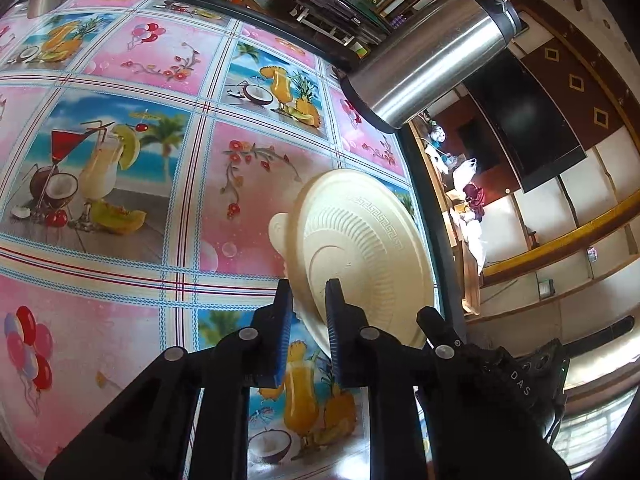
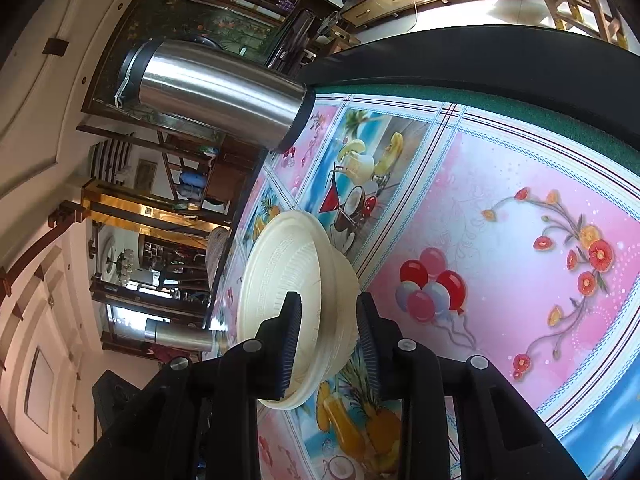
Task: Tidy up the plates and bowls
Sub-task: 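Close both grippers on the rim of the beige ribbed bowl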
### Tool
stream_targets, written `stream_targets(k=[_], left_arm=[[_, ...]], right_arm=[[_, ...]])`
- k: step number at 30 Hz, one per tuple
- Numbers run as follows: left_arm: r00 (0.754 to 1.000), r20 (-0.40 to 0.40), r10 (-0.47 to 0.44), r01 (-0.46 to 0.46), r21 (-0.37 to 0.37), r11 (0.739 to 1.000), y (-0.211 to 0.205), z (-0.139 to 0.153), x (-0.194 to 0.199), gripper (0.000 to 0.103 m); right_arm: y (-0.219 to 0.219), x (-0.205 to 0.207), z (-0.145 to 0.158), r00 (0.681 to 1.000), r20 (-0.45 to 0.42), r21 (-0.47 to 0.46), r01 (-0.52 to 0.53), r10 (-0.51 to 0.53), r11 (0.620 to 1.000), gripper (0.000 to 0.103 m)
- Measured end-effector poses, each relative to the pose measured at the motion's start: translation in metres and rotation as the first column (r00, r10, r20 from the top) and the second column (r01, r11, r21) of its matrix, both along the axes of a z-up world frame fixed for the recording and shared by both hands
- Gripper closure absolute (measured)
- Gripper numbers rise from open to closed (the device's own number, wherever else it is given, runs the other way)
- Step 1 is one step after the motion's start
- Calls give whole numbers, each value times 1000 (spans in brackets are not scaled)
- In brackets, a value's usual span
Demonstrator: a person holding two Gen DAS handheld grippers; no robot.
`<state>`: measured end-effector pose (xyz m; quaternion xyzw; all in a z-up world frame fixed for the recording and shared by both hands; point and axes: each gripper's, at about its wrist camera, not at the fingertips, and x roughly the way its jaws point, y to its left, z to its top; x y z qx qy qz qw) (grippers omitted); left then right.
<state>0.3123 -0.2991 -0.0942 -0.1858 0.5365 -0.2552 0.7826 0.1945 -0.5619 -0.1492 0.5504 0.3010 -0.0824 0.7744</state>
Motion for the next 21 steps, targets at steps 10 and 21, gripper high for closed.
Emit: stream_targets(k=[10, 21], left_arm=[[1000, 2, 2, -2, 39, 999, -1, -3, -2, 92], [999, -40, 22, -20, 41, 999, 13, -6, -7, 92]], right_arm=[[3, 2, -1, 1000, -25, -17, -10, 9, 1000, 90], [5, 4, -8, 999, -32, 45, -31, 33, 999, 94]])
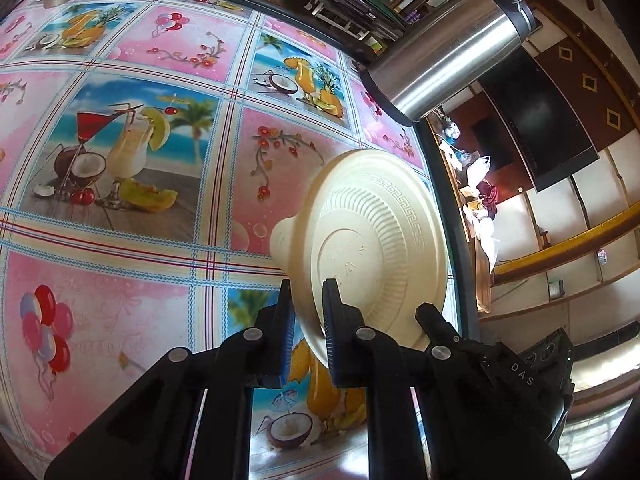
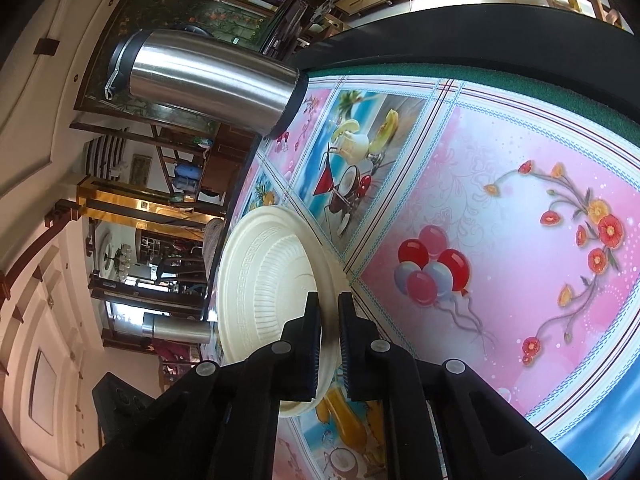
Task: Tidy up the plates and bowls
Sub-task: 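Close both grippers on the rim of the beige ribbed bowl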
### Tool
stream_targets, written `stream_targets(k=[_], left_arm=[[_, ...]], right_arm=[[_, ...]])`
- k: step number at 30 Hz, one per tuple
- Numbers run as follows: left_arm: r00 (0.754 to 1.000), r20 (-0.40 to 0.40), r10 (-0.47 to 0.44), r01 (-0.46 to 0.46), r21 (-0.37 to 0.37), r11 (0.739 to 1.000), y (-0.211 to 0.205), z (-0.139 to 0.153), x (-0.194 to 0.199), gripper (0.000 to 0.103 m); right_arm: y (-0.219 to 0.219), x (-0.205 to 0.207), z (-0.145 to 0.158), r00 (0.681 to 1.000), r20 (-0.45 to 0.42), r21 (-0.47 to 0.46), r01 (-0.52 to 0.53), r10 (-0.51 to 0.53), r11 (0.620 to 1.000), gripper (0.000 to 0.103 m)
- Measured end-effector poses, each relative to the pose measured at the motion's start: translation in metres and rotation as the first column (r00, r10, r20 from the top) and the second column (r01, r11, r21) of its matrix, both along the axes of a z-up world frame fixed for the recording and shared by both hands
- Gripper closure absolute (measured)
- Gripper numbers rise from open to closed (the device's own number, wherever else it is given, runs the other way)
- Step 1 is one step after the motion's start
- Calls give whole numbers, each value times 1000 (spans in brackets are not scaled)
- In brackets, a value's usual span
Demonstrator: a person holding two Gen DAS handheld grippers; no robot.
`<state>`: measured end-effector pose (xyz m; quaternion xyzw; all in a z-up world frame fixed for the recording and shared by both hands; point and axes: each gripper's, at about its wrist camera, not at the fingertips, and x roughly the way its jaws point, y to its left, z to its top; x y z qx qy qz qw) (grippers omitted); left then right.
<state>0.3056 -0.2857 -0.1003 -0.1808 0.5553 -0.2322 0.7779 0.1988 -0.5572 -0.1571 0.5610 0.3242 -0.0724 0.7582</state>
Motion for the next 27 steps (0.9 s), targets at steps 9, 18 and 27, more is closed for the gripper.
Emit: stream_targets(k=[9, 18, 27], left_arm=[[999, 0, 32, -32, 46, 998, 32, 7, -15, 92], [996, -2, 91, -90, 138, 986, 93, 9, -53, 92], [994, 10, 111, -110, 210, 971, 148, 11, -108, 91]], right_arm=[[19, 3, -3, 997, -33, 62, -72, 74, 995, 94], [74, -6, 3, 966, -82, 54, -241, 245, 969, 94], [137, -35, 2, 933, -67, 69, -349, 354, 934, 95]])
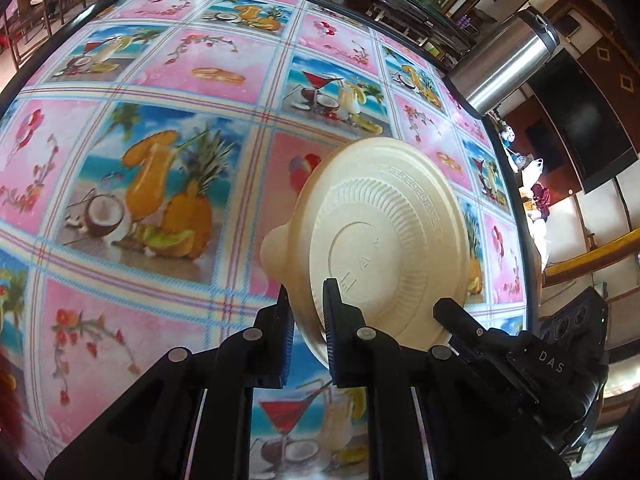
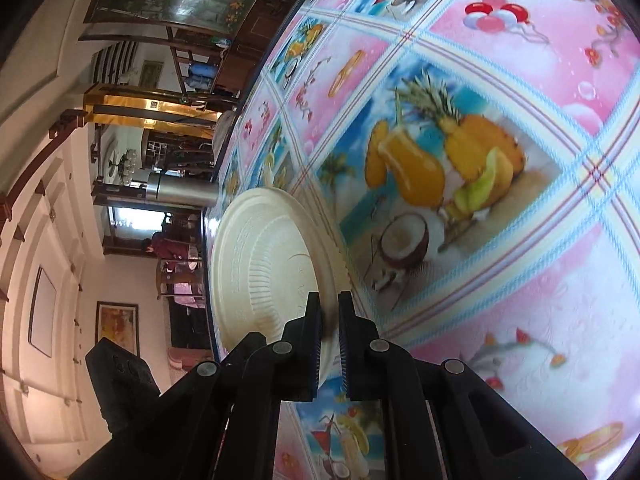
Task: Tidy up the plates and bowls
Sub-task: 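Lift the beige ribbed bowl and carry it to the plate stack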
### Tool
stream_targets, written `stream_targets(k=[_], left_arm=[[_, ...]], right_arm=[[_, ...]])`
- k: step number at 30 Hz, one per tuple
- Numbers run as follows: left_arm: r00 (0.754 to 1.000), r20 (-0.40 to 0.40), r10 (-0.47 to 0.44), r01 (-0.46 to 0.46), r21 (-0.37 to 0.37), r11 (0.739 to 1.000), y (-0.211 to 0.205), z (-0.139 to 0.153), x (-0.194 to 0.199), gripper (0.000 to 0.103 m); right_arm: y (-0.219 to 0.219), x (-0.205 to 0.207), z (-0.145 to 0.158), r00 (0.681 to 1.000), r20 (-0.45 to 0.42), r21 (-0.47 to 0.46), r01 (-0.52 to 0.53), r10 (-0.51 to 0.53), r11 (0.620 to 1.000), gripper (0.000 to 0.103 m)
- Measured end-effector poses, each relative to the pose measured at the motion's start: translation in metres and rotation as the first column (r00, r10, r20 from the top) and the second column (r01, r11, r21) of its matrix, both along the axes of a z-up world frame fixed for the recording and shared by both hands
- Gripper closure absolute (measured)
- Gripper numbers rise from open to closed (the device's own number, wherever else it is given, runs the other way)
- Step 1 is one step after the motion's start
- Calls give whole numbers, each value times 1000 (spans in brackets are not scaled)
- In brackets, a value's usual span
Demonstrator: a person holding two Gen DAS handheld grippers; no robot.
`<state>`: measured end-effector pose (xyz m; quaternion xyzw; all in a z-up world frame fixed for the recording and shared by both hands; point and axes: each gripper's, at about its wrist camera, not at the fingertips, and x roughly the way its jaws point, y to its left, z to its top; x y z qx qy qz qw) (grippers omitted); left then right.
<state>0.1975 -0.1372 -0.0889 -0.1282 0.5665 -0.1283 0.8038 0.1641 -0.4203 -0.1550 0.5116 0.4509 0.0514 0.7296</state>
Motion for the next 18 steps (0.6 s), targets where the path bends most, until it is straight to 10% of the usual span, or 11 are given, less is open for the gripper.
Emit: stream_targets(k=[18], left_arm=[[999, 28, 38, -39, 51, 998, 80, -3, -105, 89]], right_arm=[[92, -65, 16, 974, -40, -109, -228, 225, 968, 95]])
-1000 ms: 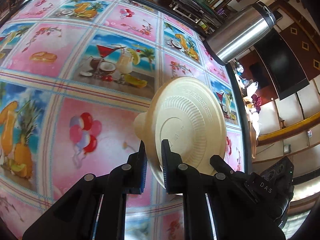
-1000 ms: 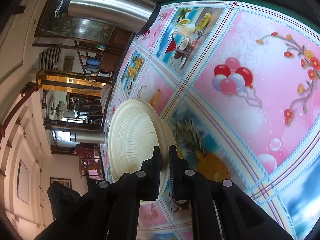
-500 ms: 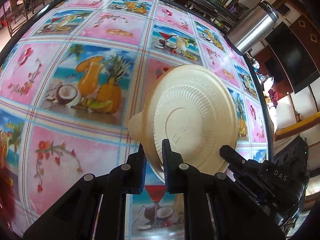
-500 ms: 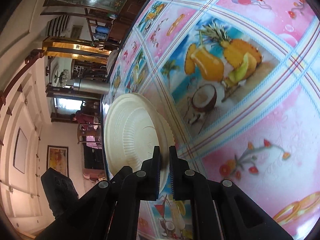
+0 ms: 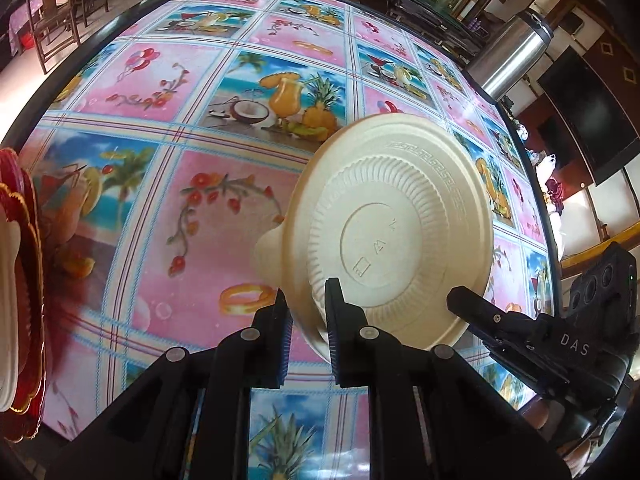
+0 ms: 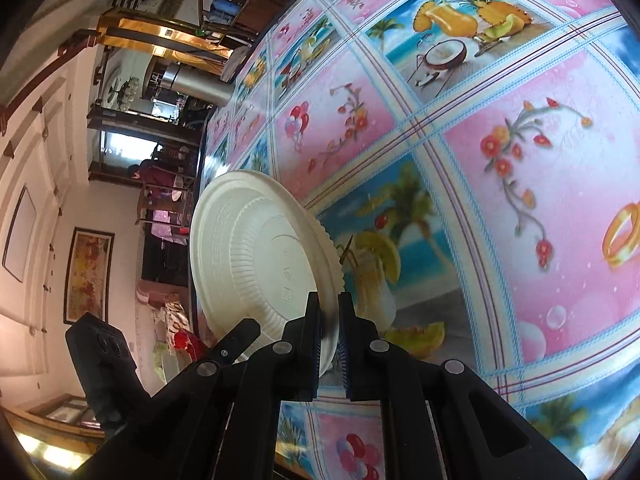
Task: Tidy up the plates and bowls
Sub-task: 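Lift the beige ribbed bowl and carry it to the plate stack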
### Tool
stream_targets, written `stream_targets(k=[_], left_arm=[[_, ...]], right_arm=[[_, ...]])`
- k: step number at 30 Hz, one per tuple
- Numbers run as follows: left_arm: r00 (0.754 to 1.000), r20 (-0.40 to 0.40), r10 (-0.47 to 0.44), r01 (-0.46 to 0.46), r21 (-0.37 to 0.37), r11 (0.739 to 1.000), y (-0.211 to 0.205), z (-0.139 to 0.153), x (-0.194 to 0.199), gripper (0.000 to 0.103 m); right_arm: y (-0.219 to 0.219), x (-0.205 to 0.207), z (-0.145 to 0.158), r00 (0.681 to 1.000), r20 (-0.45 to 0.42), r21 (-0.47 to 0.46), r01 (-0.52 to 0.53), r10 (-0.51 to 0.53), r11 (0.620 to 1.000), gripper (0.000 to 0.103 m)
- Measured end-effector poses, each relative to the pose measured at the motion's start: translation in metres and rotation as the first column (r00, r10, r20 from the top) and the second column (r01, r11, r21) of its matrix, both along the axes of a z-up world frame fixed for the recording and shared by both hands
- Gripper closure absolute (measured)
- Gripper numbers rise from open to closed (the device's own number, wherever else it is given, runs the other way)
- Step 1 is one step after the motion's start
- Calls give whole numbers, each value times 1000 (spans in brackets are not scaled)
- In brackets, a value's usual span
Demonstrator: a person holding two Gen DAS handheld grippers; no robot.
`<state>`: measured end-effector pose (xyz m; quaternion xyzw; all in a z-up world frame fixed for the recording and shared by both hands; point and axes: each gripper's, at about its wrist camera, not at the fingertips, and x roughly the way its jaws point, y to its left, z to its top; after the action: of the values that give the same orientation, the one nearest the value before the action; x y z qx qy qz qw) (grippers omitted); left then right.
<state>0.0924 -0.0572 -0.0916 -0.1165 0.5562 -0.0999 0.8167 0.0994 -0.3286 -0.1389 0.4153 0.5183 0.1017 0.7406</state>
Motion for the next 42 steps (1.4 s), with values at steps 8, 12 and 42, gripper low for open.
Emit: stream_targets(k=[8, 12, 42], left_arm=[[999, 37, 1, -2, 29, 1000, 16, -1, -30, 87], [998, 57, -3, 0, 48, 999, 21, -1, -42, 87], [986, 167, 21, -45, 144, 989, 66, -3, -94, 84]], right_arm=[[24, -17, 7, 998, 13, -46, -57, 57, 997, 94], [33, -25, 8, 997, 18, -67, -77, 78, 995, 94], [106, -53, 18, 975, 23, -194, -212, 221, 958, 93]])
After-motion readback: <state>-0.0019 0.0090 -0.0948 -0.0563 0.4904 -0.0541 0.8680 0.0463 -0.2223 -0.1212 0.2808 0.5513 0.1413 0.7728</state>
